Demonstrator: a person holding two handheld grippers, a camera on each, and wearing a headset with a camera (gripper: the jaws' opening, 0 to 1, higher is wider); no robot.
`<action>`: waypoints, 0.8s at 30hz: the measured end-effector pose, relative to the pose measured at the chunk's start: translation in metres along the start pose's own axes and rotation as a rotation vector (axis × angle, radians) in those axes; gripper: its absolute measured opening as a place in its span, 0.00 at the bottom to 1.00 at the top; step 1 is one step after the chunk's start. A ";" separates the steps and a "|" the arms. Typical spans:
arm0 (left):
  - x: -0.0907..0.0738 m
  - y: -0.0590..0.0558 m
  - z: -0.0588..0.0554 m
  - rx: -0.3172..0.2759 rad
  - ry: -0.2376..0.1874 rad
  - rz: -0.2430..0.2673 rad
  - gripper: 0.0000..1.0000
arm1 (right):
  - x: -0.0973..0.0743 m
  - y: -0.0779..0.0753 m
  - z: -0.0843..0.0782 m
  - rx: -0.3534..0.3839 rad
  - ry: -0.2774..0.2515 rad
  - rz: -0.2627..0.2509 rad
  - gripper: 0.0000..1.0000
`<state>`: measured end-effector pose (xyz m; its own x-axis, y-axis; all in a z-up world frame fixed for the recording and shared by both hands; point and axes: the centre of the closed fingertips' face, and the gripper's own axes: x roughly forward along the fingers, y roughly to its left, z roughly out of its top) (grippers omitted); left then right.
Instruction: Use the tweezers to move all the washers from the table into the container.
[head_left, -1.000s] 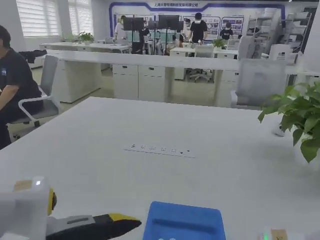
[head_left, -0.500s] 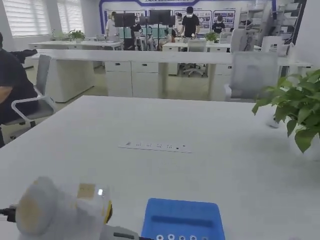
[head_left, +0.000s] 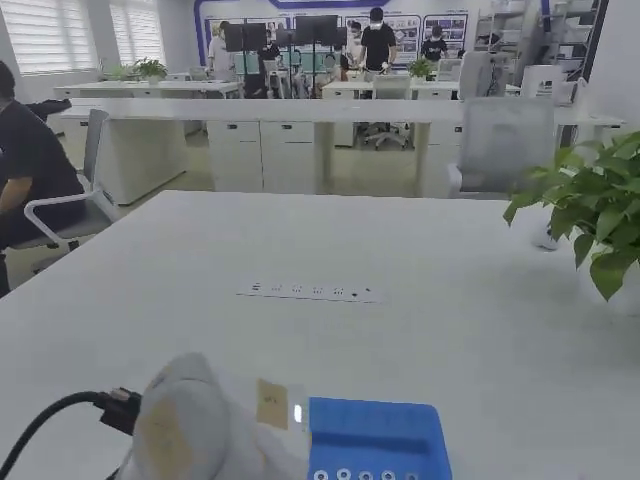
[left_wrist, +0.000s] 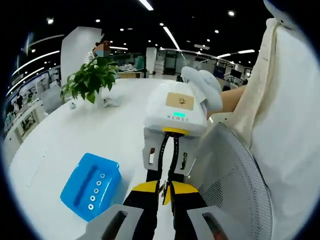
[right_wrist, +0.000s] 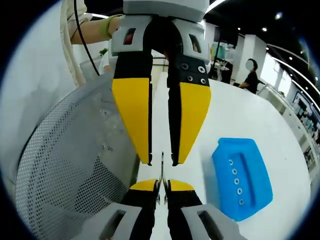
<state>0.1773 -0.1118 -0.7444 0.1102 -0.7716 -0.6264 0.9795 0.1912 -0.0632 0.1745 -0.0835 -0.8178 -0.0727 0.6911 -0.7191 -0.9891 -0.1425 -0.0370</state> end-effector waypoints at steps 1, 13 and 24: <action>0.002 -0.001 0.000 0.008 0.006 -0.005 0.04 | 0.000 -0.001 0.000 0.001 -0.001 -0.002 0.04; 0.005 0.009 -0.001 0.114 0.061 0.019 0.00 | 0.000 -0.011 -0.003 0.024 -0.009 -0.033 0.04; 0.009 0.008 -0.013 0.125 0.138 0.005 0.13 | 0.006 -0.010 -0.009 0.011 0.010 -0.048 0.03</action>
<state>0.1844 -0.1094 -0.7601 0.0994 -0.6788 -0.7276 0.9933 0.1112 0.0319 0.1855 -0.0846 -0.8283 -0.0234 0.6895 -0.7239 -0.9928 -0.1010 -0.0642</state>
